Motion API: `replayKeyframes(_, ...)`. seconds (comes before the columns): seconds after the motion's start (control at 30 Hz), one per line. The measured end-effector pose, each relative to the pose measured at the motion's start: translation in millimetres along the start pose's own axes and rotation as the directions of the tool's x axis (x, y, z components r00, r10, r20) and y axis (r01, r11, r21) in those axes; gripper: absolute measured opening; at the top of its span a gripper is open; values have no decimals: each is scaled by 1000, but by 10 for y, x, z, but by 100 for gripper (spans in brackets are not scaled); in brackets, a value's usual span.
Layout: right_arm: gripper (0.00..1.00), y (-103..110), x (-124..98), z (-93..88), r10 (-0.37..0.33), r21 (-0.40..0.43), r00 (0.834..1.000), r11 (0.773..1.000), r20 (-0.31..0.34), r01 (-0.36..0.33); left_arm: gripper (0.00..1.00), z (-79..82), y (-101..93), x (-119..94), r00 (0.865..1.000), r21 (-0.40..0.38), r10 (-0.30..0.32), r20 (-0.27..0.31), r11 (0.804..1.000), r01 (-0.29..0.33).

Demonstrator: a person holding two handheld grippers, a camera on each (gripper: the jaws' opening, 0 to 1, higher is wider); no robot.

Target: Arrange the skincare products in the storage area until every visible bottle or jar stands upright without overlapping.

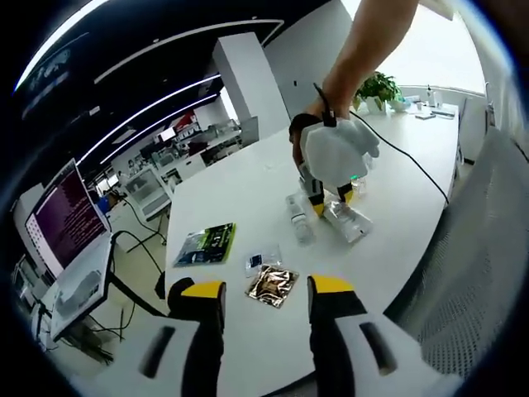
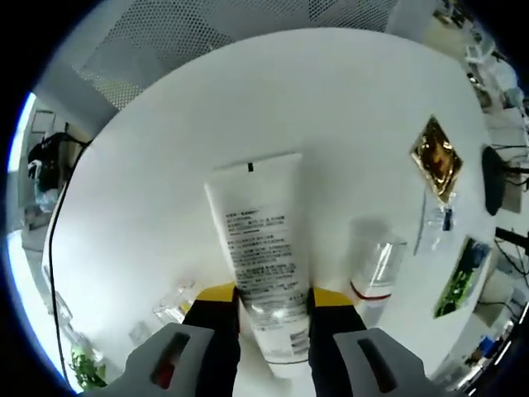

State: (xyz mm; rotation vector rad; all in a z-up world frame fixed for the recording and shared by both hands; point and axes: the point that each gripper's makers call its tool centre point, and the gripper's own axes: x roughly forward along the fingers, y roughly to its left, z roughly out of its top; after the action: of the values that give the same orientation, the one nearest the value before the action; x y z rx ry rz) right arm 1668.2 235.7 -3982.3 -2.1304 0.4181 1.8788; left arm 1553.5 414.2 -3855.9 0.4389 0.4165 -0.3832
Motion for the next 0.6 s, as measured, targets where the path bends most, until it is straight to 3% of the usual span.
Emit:
replayKeyframes(0.3,22,-73,-145,129,-70,138,993,989,97,56,34,-18,0,9,1000,1,-3,-8,1000,3)
replayKeyframes(0.6,22,-133,-373,192,-190,297,967,945,172,133,34,-21,-9,8,1000,6,-7,-15,1000,7)
